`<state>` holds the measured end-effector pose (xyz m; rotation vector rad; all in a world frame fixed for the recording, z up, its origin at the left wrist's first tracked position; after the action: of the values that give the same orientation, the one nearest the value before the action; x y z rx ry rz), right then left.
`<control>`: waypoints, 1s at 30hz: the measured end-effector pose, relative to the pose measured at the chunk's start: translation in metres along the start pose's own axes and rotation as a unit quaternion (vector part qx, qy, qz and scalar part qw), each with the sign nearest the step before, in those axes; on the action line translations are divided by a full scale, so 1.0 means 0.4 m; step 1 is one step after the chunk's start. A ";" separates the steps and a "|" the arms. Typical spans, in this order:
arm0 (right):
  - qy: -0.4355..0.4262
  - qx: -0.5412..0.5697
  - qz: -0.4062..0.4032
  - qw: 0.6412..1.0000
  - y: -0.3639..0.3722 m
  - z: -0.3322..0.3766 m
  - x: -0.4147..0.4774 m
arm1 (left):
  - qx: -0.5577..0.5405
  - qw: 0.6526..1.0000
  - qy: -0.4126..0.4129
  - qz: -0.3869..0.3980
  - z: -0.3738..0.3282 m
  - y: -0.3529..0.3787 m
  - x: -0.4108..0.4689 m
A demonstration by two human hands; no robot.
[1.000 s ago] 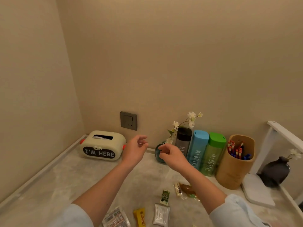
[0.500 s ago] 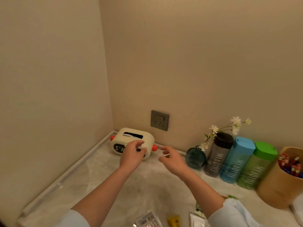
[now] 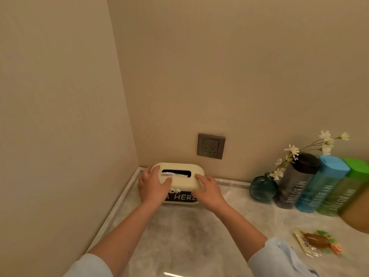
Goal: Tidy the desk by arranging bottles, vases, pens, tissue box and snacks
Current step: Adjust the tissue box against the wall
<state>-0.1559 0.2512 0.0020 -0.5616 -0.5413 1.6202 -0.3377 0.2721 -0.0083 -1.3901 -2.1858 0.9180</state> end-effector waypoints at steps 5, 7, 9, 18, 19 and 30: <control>0.011 -0.042 -0.024 0.999 0.007 -0.007 -0.006 | -0.029 0.999 -0.012 0.040 0.000 0.037 -0.005; 0.026 -0.070 -0.045 0.996 -0.011 -0.018 -0.018 | -0.031 0.998 0.002 0.049 -0.017 0.054 -0.019; 0.043 -0.094 -0.069 0.992 -0.039 -0.033 -0.036 | -0.031 0.997 0.017 0.062 -0.039 0.078 -0.037; 0.095 -0.204 -0.120 0.967 -0.165 -0.121 -0.089 | -0.031 0.989 0.051 0.136 -0.149 0.179 -0.111; 0.097 -0.206 -0.120 0.966 -0.173 -0.128 -0.093 | -0.031 0.988 0.053 0.139 -0.156 0.185 -0.116; 0.093 -0.196 -0.105 0.970 -0.198 -0.149 -0.107 | 0.012 0.991 0.070 0.114 -0.182 0.189 -0.147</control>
<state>-0.0528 0.2192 0.0088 -0.9087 -0.7608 1.2492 -0.2176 0.2644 -0.0087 -1.6644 -1.9358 0.8895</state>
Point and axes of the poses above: each hand's wrist, its own x-axis towards the middle knuckle, its own y-axis out of the palm, z = x × y, the point moved 2 cm from there along x, towards the middle knuckle, and after that the axes turned 9 degrees about -y, right-handed, at the moved point
